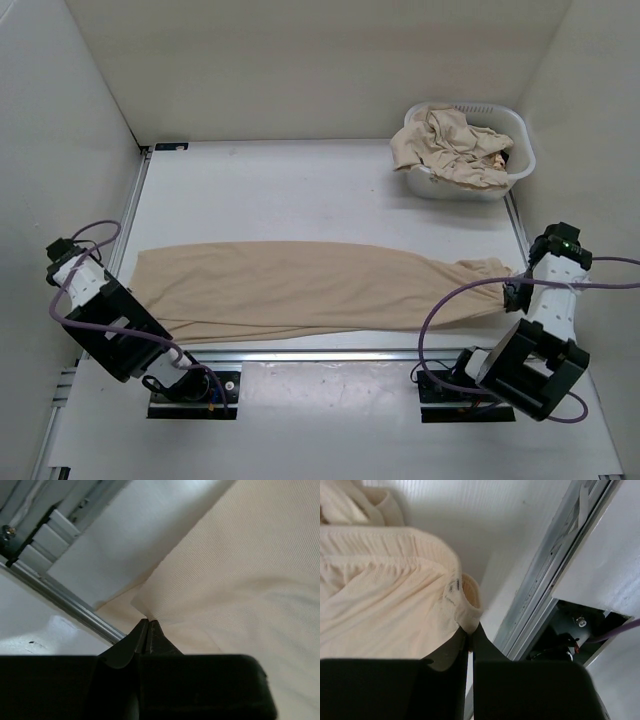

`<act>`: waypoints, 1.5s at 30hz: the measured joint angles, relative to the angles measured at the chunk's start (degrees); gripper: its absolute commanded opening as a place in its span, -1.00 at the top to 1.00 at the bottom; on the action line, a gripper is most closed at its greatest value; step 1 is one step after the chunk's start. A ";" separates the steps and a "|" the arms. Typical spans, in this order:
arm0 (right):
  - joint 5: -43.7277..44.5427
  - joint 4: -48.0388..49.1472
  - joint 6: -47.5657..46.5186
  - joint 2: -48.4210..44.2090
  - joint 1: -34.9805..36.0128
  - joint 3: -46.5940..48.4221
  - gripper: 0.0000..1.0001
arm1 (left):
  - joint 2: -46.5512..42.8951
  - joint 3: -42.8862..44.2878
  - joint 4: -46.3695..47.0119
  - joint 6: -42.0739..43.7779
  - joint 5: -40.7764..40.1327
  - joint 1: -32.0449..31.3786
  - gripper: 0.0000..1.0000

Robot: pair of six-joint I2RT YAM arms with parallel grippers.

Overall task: Fold and stack the trousers
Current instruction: Fold the trousers

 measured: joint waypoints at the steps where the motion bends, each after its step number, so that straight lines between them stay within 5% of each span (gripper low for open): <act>1: -0.09 0.66 -0.26 1.14 -0.74 0.00 0.99 | 0.00 -0.42 0.15 0.00 -0.33 0.92 0.72; 13: -1.44 1.29 -2.75 9.07 -3.98 10.25 0.99 | 2.25 14.10 -1.07 0.02 0.96 3.78 0.72; 19: -0.37 1.14 -3.69 9.33 -3.98 10.67 0.99 | 0.79 10.60 -0.02 0.42 0.44 3.85 0.72; 22: 1.20 1.01 -4.02 9.55 -3.98 10.45 0.54 | 0.11 5.53 -0.48 0.33 -0.85 4.42 0.72; 23: 1.84 1.01 -4.07 9.77 -3.98 10.45 0.12 | 0.13 3.69 -0.63 0.24 -1.38 4.63 0.54; 26: 3.48 1.11 -4.90 10.64 -4.00 10.45 -0.23 | 0.87 0.63 -2.03 0.17 -3.06 4.83 -0.03; 37: 0.02 6.62 -8.90 11.08 -2.23 4.50 -0.30 | 1.79 2.40 -5.27 0.02 -4.35 3.06 -0.15; 45: 0.63 13.07 -10.97 19.71 2.62 4.48 -0.35 | 1.40 3.91 -6.03 0.02 -0.85 -10.38 -0.15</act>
